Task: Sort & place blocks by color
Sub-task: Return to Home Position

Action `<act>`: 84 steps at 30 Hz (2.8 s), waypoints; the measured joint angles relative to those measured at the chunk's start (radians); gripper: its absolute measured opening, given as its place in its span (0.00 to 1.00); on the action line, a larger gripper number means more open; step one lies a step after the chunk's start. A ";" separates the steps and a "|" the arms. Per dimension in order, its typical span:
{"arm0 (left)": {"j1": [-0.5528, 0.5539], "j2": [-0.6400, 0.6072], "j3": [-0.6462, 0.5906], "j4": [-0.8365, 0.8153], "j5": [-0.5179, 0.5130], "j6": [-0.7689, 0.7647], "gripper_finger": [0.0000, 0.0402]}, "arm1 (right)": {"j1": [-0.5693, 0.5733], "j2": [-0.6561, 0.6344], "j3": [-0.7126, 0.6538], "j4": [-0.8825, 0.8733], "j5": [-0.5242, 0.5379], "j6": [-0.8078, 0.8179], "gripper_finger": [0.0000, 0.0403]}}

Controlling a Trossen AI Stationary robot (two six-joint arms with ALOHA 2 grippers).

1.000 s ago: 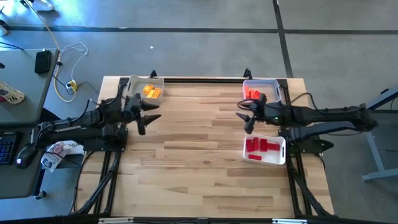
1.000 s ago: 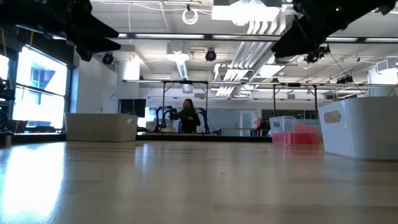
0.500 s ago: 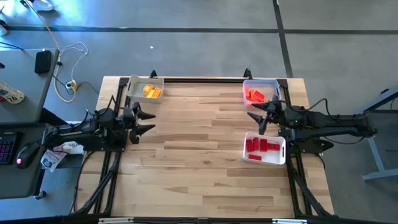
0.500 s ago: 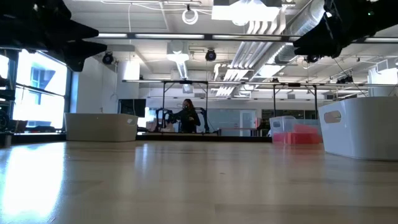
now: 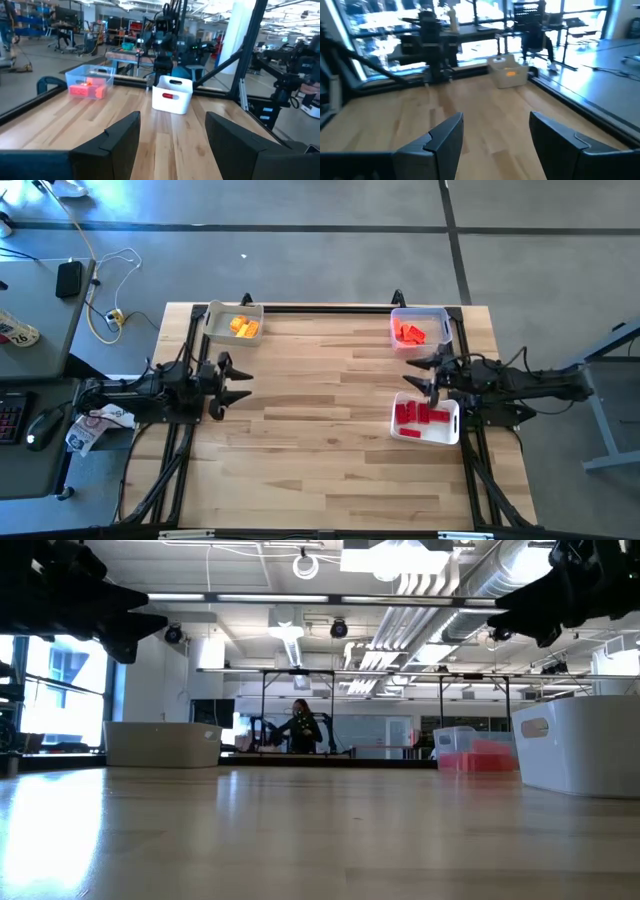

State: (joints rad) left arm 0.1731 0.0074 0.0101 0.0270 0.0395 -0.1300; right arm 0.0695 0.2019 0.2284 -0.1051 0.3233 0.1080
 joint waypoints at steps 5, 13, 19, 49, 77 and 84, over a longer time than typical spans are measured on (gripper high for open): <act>0.000 0.000 0.000 -0.008 -0.006 0.002 0.53 | 0.014 -0.049 -0.096 0.071 -0.054 0.016 0.53; 0.001 0.005 0.000 -0.013 -0.029 0.086 0.53 | 0.017 -0.098 -0.193 0.087 -0.093 0.071 0.53; 0.001 0.005 0.001 -0.013 -0.029 0.045 0.53 | 0.017 -0.099 -0.195 0.094 -0.118 0.043 0.53; 0.001 0.005 0.002 -0.013 -0.029 0.029 0.53 | 0.017 -0.090 -0.195 0.088 -0.110 0.049 0.53; 0.001 0.005 0.002 -0.013 -0.029 0.029 0.53 | 0.017 -0.090 -0.195 0.087 -0.109 0.049 0.53; 0.001 0.005 0.002 -0.013 -0.029 0.029 0.53 | 0.016 -0.090 -0.195 0.087 -0.109 0.048 0.53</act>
State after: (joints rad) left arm 0.1745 0.0128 0.0116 0.0137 0.0109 -0.1013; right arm 0.0858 0.1116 0.0334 -0.0181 0.2142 0.1564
